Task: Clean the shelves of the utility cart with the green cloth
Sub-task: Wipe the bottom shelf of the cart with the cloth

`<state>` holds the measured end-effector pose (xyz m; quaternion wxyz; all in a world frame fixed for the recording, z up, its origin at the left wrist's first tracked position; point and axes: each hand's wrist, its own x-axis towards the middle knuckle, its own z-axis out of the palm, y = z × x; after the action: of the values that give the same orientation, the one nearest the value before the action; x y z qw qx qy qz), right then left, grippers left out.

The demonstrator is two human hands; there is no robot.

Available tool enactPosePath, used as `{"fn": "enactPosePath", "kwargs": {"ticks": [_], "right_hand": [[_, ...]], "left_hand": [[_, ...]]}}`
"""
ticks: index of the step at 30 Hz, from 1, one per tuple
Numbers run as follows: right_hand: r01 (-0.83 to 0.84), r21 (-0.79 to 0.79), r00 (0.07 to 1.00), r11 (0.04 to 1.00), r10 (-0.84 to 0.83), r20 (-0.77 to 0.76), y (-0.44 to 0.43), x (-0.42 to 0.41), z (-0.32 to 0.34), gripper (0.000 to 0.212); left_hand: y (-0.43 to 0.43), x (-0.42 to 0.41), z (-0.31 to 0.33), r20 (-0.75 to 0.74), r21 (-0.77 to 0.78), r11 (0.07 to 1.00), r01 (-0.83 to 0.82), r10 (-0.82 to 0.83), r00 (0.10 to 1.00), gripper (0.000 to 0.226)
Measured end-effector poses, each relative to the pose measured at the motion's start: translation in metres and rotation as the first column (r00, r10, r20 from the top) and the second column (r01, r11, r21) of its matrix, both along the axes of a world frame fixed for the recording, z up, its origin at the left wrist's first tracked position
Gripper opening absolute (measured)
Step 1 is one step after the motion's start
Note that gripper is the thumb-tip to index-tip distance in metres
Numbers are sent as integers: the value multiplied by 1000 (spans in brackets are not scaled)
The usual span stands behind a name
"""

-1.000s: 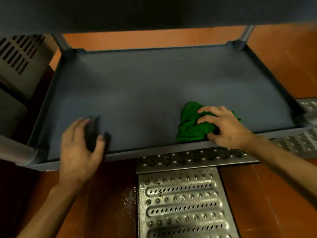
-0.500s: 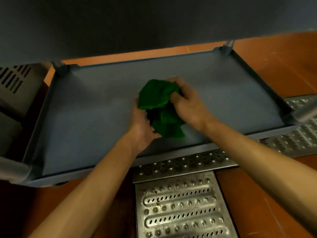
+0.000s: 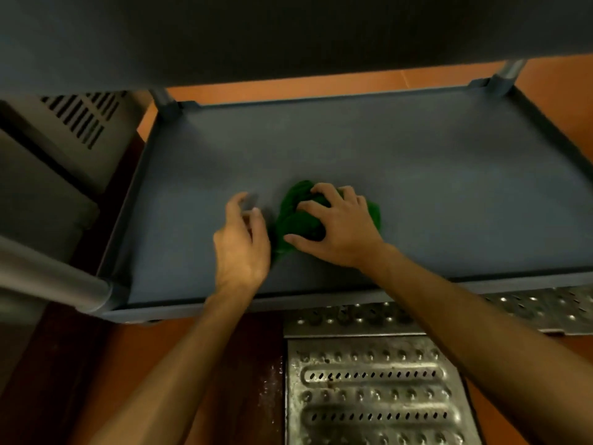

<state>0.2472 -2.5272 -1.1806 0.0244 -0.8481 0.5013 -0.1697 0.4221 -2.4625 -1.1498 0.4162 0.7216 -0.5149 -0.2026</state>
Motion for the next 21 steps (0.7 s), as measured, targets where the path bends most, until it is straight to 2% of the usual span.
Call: {"fn": "enactPosePath", "kwargs": {"ticks": [3,5,8,14,21], "right_hand": [[-31,-90,999,995,30,-11,-14,0,-8,64],[-37,-114,999,993,37,2,-21,2,-7,59],[-43,-87,999,995,42,-9,-27,6,-2,56],[-31,-67,999,997,33,16,-43,11,-2,44],[30,14,994,999,-31,103,-64,10,2,49]], "left_hand": [[16,21,-12,80,-34,999,-15,18,997,33],[21,23,-15,80,-53,999,2,2,997,32],[24,18,-16,104,-22,997,74,-71,992,33],[22,22,-20,94,6,999,44,-45,995,35],[24,23,-24,194,49,994,97,-105,975,41]]}}
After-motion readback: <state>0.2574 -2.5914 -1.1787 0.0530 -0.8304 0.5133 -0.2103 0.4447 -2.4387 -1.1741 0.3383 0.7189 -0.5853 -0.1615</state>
